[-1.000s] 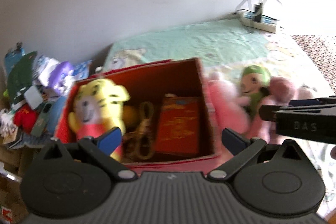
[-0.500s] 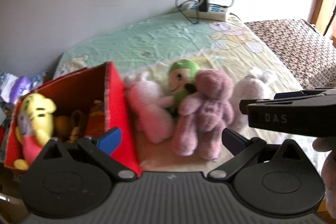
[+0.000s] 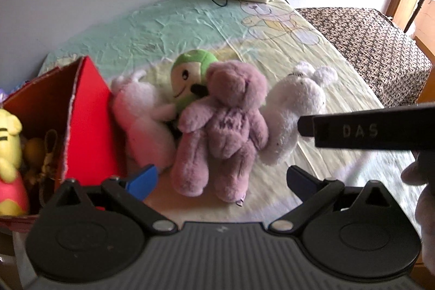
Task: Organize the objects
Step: 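Withdraw the right gripper from the box toward the white bunny plush, then close the right gripper on the white bunny with blue plaid ears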
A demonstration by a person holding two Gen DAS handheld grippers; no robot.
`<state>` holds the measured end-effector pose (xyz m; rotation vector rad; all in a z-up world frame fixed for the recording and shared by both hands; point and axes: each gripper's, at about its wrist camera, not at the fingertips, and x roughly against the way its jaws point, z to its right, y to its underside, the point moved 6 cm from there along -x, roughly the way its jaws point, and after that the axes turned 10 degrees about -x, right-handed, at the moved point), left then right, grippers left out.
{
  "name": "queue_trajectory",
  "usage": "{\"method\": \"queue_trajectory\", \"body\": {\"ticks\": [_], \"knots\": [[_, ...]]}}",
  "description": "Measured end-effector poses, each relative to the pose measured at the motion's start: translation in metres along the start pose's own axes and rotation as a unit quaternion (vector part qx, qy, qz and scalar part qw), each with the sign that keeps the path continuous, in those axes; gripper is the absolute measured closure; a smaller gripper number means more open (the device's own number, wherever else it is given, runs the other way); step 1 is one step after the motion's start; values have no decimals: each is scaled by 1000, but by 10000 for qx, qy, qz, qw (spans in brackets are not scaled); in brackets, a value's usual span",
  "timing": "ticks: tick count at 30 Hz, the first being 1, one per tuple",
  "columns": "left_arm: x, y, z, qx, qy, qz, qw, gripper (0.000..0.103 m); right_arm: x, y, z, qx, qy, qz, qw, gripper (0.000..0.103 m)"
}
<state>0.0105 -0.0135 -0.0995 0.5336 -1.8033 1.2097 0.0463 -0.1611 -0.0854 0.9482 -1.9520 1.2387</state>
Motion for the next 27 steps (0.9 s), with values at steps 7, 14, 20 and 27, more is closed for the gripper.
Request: {"method": "queue_trajectory", "body": {"ticks": [7, 14, 20, 27], "knots": [[-5, 2, 4, -67, 305, 204, 9993, 3, -13, -7, 17, -733, -780, -222, 9940, 33], [-17, -10, -1, -180, 365, 270, 9988, 7, -36, -20, 38, -1124, -672, -242, 9911, 36], [-23, -20, 21, -420, 1030, 366, 9931, 8, -58, -21, 50, -1800, -1150, -594, 9751, 35], [-39, -24, 46, -911, 1157, 249, 9888, 9, -74, -25, 48, -2206, -1629, -807, 9583, 43]]}}
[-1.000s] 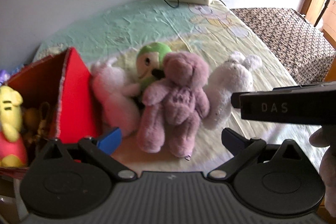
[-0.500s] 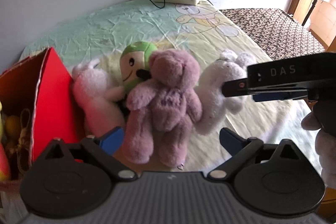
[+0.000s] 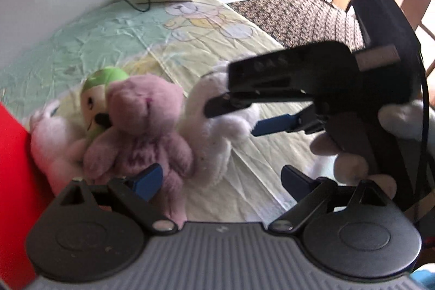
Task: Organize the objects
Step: 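Close the right gripper on the white bunny with blue plaid ears, then lift the white bunny plush with the right gripper toward the red box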
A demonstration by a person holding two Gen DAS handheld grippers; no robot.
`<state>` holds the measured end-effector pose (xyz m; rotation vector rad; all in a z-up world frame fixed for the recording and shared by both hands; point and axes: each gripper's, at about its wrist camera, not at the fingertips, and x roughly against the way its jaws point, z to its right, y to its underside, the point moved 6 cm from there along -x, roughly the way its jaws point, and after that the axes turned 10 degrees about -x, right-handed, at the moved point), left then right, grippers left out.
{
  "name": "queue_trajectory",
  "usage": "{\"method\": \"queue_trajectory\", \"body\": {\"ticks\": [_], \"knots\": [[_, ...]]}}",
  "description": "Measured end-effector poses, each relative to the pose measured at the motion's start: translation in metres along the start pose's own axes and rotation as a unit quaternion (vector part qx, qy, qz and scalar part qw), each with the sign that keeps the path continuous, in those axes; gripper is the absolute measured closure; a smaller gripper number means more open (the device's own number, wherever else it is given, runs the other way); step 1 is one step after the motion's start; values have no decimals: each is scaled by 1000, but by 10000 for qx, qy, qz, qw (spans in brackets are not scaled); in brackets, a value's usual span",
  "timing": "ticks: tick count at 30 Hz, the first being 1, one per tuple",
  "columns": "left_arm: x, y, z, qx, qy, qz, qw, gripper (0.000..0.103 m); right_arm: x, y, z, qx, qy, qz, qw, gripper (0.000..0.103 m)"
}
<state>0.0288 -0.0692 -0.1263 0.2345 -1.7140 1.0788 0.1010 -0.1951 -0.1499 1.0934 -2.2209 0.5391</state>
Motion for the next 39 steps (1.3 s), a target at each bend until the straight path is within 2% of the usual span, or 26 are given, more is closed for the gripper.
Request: {"method": "queue_trajectory", "body": {"ticks": [4, 9, 14, 17, 21, 25, 27, 32, 36, 39], "knots": [[-5, -3, -2, -57, 29, 6, 10000, 13, 2, -3, -4, 139, -54, -103, 9998, 49], [-6, -6, 2, -207, 75, 45, 9997, 16, 21, -4, 0, 344, -19, -139, 9993, 50], [-6, -5, 9, -294, 262, 40, 9992, 16, 49, 0, 11, 677, 409, -196, 9967, 50], [-1, -1, 18, -385, 484, 79, 9981, 16, 67, 7, 10, 1046, 924, -181, 9900, 50], [9, 7, 32, -507, 743, 154, 9958, 15, 68, 17, -1, 1615, 1374, -136, 9772, 46], [11, 6, 36, -541, 775, 255, 9952, 15, 53, 24, -14, 1836, 1481, -65, 9718, 42], [9, 6, 32, -483, 715, 257, 9959, 15, 41, 22, -17, 1741, 1374, -135, 9750, 42], [3, 4, 19, -342, 466, 245, 9980, 25, 23, 23, -19, 1115, 641, -604, 9899, 42], [-8, 6, 4, -57, 439, 93, 9990, 37, 20, 26, -22, 1125, 289, -687, 9908, 41], [-17, 10, -4, 165, 552, -26, 9983, 46, 28, 29, -25, 1256, -144, -800, 9888, 41]]}}
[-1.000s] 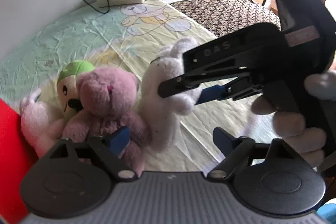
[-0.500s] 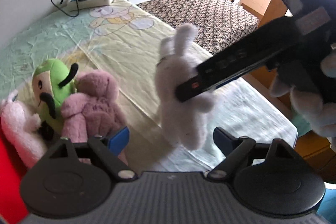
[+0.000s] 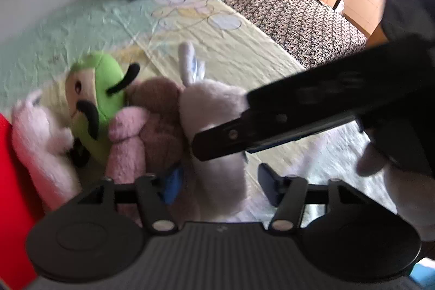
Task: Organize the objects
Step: 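Lift the white bunny plush with the right gripper toward the red box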
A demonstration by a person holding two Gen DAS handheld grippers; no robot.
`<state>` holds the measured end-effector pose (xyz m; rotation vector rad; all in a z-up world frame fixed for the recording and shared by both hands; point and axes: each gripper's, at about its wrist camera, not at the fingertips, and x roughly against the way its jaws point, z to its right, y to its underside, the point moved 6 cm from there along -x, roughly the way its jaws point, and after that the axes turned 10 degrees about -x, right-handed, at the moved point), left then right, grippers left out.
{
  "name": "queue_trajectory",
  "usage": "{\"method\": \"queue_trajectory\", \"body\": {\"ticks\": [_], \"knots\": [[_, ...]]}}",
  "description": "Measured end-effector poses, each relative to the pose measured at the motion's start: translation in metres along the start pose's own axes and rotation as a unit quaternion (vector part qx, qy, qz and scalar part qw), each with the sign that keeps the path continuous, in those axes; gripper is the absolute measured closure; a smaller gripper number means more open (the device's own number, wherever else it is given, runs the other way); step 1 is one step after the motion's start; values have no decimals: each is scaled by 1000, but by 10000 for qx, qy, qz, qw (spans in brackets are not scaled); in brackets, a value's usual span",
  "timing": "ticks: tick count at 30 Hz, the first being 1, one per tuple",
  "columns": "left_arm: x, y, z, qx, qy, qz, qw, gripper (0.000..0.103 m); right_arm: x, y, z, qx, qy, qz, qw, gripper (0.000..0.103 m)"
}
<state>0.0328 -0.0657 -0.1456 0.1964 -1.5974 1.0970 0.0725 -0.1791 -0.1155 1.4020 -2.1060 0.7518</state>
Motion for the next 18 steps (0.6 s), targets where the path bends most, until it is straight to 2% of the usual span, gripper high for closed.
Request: {"method": "queue_trajectory", "body": {"ticks": [4, 8, 15, 16, 18], "knots": [[-10, -2, -7, 110, -74, -111, 9999, 55, 9, -3, 13, 121, 134, 199, 9996, 43], [-20, -2, -5, 95, -86, -210, 9997, 55, 17, -6, 35, 92, 463, 417, 9980, 41], [-27, -5, -1, 71, -47, -322, 9994, 60, 0, -6, 40, -138, -45, 508, 9986, 40], [-27, -6, -2, 82, -35, -333, 9994, 61, -4, -7, 40, -180, -136, 538, 9983, 35], [-28, -6, -1, 72, -35, -356, 9993, 61, -12, -8, 39, -294, -182, 573, 9978, 31]]}}
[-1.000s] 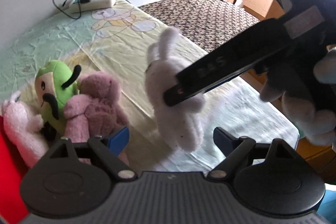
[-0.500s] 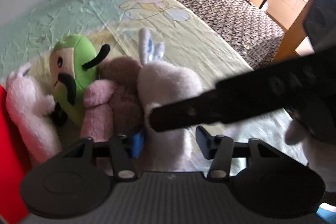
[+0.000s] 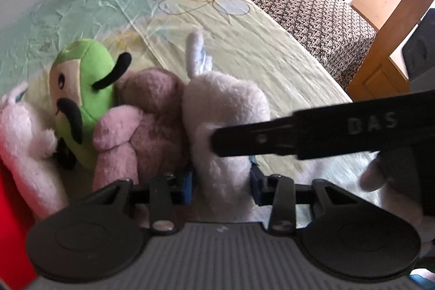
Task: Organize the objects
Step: 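Lift the white bunny plush with the right gripper toward the red box, then carry the bunny over the red box and lower it beside the tiger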
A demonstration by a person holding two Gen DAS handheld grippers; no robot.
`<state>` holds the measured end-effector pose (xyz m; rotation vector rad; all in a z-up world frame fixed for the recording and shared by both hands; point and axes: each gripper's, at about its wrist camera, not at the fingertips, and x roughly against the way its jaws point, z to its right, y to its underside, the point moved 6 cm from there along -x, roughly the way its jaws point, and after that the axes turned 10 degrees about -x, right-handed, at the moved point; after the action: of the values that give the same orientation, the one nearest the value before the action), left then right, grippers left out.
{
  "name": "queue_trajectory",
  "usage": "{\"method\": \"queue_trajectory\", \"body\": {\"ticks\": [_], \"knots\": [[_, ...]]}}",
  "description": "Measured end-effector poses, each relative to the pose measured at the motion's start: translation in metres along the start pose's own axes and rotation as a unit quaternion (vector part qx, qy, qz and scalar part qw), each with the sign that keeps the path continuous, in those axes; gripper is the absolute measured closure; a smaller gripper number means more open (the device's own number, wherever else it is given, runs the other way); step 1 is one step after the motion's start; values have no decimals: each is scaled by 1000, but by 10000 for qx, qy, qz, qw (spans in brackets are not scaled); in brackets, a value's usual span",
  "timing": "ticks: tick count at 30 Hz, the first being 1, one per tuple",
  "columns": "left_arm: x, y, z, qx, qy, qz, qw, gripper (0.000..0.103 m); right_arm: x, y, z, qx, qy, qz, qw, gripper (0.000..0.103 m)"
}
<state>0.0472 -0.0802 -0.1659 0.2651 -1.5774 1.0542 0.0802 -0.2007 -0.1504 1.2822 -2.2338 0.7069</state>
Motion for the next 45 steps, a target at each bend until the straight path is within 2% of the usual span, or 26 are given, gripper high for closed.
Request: {"method": "queue_trajectory", "body": {"ticks": [2, 7, 18, 26, 35, 45], "knots": [[-2, -1, 1, -26, -32, -27, 10000, 62, -3, 0, -1, 26, -4, 0, 10000, 31], [2, -1, 6, -122, -133, -34, 9998, 67, 8, 0, -7, 159, 18, -103, 9998, 42], [38, 12, 34, -379, 47, 201, 9991, 68, 46, 26, -25, 524, 149, -99, 9985, 42], [76, 24, 41, -457, -94, 567, 9973, 69, 63, 44, -58, 937, 0, 11, 9956, 42], [138, 44, 4, -344, -340, 1110, 9926, 70, 51, 64, -127, 1360, -282, 228, 9900, 42], [211, 65, -75, -243, -709, 1652, 9834, 70, 13, 81, -219, 1913, -593, 502, 9785, 42]]}}
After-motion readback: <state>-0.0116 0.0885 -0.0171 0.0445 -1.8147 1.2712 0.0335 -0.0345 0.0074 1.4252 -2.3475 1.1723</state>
